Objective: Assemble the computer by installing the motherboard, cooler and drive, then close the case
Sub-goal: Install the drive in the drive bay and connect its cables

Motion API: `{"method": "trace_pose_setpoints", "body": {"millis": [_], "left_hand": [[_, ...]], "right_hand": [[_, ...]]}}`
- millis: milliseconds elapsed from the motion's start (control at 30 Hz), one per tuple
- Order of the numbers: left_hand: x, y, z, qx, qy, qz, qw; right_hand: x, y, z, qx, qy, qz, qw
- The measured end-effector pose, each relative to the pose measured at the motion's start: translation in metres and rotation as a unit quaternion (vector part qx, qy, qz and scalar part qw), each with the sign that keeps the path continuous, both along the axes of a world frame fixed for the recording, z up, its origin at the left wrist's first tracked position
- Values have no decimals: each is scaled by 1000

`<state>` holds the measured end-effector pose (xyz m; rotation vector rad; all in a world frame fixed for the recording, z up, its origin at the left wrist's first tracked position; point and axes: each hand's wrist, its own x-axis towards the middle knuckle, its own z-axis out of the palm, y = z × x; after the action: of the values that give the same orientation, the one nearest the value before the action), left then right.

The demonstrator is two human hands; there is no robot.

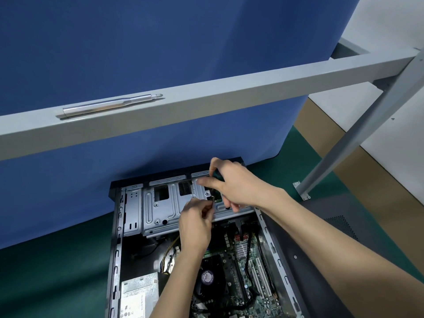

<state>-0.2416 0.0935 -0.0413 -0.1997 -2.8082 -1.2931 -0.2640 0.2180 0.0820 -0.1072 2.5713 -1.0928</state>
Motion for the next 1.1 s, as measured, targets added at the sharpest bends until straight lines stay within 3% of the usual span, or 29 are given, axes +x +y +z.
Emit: {"method": "trace_pose_setpoints", "body": {"millis": [100,167,400,600,800,900,967,1100], "left_hand": [[-1,0,0,-8,-1,6,1000],[-2,-1,1,-22,-7,6,1000],[-4,-1,7,-11,-41,8,999],[-5,-3,10,11,-66,3,998],[-3,-7,9,54,-88,6,995],[5,-2,10,11,-30,19,999],[15,8,12,-18,17,3,1000],[36,40,10,-36,37,-57,997]], "right_hand": [[-4,6,0,-43,-82,17,996],[-6,8,-2,-42,-81,31,995],[-1,10,-16,-38,54,-35,997],[4,30,-4,-84,92,-122,985],[28,71,1,-73,175,-268,945],[48,110,-12,-26,208,-323,923],[61,133,-33,22,182,-333,925],[91,155,-95,74,26,-291,954]]}}
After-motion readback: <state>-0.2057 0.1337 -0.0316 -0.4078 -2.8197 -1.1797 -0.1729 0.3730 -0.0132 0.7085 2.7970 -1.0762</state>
